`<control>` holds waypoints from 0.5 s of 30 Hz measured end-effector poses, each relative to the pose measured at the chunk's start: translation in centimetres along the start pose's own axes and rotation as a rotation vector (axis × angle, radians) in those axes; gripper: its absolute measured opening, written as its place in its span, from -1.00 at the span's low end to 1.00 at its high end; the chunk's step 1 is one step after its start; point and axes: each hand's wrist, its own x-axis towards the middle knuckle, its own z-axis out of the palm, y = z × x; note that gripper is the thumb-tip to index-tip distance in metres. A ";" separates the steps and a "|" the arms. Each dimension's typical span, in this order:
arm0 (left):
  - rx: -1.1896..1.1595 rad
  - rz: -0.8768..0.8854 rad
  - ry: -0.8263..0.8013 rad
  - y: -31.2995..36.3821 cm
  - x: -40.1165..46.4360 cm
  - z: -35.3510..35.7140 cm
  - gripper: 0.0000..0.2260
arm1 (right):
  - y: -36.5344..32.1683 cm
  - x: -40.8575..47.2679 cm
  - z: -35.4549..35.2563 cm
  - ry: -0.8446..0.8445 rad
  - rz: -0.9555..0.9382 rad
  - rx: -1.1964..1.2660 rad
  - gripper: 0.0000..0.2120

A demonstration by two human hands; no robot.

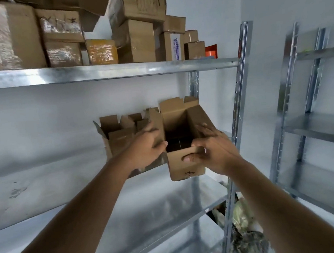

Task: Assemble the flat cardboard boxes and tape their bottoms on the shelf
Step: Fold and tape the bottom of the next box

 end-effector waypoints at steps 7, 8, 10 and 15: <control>-0.033 0.008 -0.034 -2.0 10.6 5.3 -0.56 | 8.4 7.0 2.4 -0.031 0.010 -0.028 -0.35; -0.029 0.009 -0.040 -2.1 12.0 5.9 -0.55 | 9.4 7.8 2.7 -0.033 0.012 -0.030 -0.34; -0.022 0.002 -0.058 -2.1 14.4 6.8 -0.52 | 11.4 9.3 3.0 -0.030 0.010 -0.018 -0.31; -0.036 -0.022 -0.103 -0.7 18.9 8.3 -0.60 | 16.1 12.0 3.4 -0.049 -0.013 0.035 -0.37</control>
